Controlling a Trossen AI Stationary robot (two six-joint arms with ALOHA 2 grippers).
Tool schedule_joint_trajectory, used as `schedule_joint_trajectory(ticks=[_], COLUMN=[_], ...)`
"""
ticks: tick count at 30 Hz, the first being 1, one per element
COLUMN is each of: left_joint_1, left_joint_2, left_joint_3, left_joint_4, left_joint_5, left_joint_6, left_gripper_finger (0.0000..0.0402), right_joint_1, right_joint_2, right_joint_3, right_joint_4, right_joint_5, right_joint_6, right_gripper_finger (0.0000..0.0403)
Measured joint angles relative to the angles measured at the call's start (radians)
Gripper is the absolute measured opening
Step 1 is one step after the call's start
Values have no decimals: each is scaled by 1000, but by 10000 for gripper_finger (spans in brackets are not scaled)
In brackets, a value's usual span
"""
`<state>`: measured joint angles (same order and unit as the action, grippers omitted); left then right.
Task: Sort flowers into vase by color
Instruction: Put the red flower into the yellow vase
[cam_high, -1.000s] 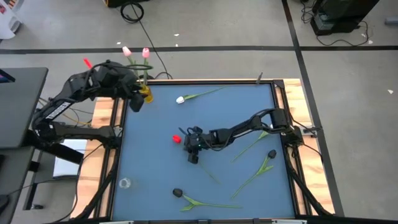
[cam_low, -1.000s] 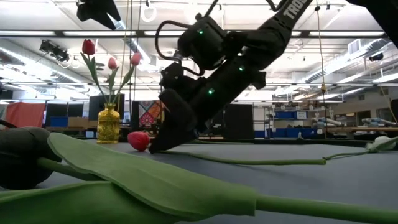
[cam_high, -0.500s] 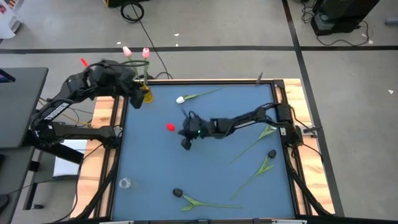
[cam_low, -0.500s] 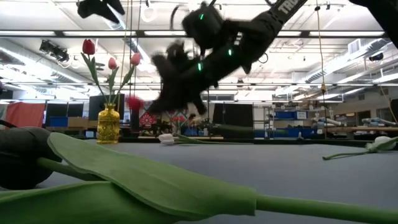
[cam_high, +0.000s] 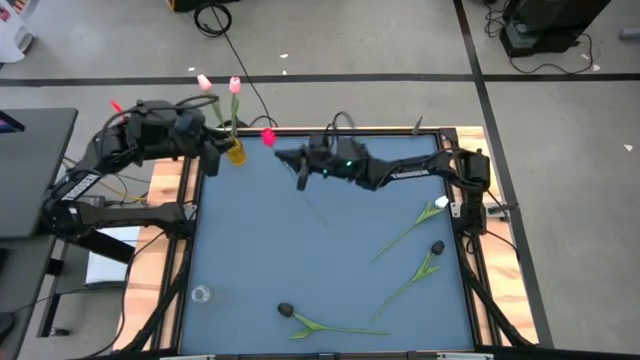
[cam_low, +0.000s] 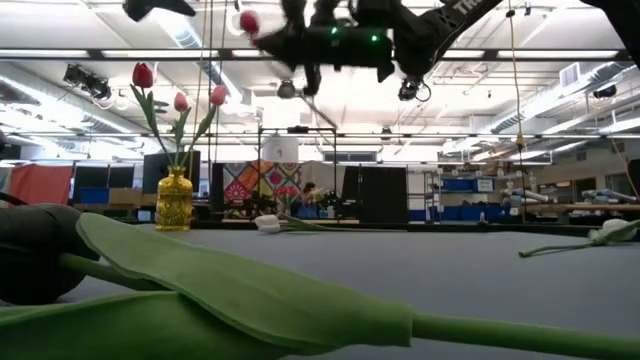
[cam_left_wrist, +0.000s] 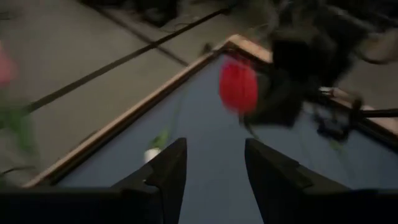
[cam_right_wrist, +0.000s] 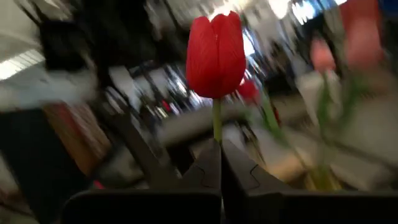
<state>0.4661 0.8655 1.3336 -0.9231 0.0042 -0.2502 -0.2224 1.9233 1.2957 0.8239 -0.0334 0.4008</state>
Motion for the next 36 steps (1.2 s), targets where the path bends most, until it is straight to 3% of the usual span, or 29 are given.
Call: schedule_joint_trajectory(ticks=[4, 13, 17, 23, 31, 36], left_joint_1=[-52, -102, -102, -103, -102, -92], left_joint_2=[-1, 23, 66, 169, 264, 264], left_joint_3=[-119, -437, -518, -524, -524, -524], left_joint_4=[201, 868, 1094, 1197, 1340, 1338], left_joint_5=[69, 38, 40, 102, 109, 103], left_joint_6=[-12, -67, -67, -19, -23, -25], left_gripper_finger=[167, 166, 166, 166, 163, 104], right_joint_1=[-41, -92, -106, -120, -129, -136], right_joint_2=[-2, -1, -1, -1, -1, -1], right_joint_3=[0, 0, 0, 0, 31, 52], right_joint_4=[157, 324, 358, 366, 357, 331], right_joint_5=[-80, -176, -194, -205, -250, -283], right_joint_6=[54, 113, 133, 146, 146, 146], right_gripper_finger=[1, 1, 1, 1, 2, 2])
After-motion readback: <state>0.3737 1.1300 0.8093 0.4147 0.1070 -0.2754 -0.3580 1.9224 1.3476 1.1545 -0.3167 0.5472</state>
